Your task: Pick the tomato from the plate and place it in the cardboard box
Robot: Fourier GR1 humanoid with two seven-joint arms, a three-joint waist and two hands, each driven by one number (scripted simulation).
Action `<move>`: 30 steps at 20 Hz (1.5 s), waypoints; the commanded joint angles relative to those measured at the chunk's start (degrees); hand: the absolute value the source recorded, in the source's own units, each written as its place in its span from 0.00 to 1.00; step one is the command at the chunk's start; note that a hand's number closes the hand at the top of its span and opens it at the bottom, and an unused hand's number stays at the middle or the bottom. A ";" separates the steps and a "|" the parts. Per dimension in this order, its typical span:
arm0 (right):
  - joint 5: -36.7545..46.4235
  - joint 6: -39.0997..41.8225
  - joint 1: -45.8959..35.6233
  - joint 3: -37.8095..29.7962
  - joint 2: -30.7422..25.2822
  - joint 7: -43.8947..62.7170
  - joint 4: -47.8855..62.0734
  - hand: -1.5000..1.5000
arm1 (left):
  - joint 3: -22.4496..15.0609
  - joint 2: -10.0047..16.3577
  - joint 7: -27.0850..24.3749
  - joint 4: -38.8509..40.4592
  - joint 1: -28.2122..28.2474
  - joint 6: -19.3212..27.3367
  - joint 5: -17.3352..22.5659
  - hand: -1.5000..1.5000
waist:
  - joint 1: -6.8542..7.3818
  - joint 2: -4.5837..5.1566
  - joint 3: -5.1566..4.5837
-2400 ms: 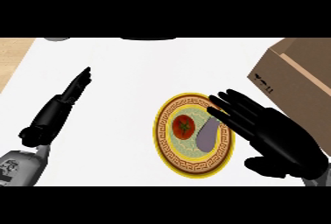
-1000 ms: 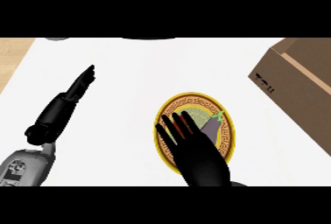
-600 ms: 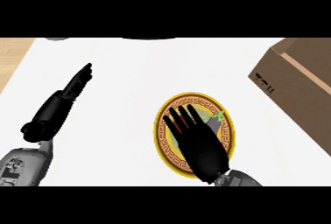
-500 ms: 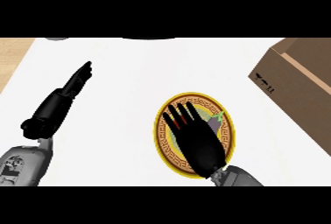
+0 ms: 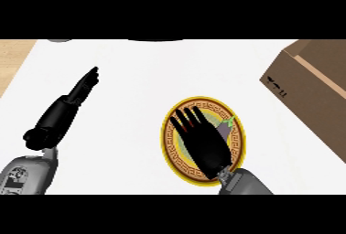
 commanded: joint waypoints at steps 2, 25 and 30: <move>4.61 0.68 -0.90 -0.21 5.48 2.87 4.21 0.00 | 1.20 -0.70 -3.03 0.89 1.61 -1.72 -1.00 0.50 | 0.06 0.00 -0.01; 11.24 -20.38 -6.44 -8.09 6.12 -16.28 20.43 1.00 | 3.92 -3.75 -0.22 -1.22 1.11 -4.02 -3.67 0.50 | 0.14 0.00 0.01; 9.01 -21.41 -6.37 -10.39 6.19 -17.74 16.19 1.00 | 5.44 -2.11 3.00 -4.22 0.14 -6.61 -1.77 0.50 | 0.11 -0.05 0.01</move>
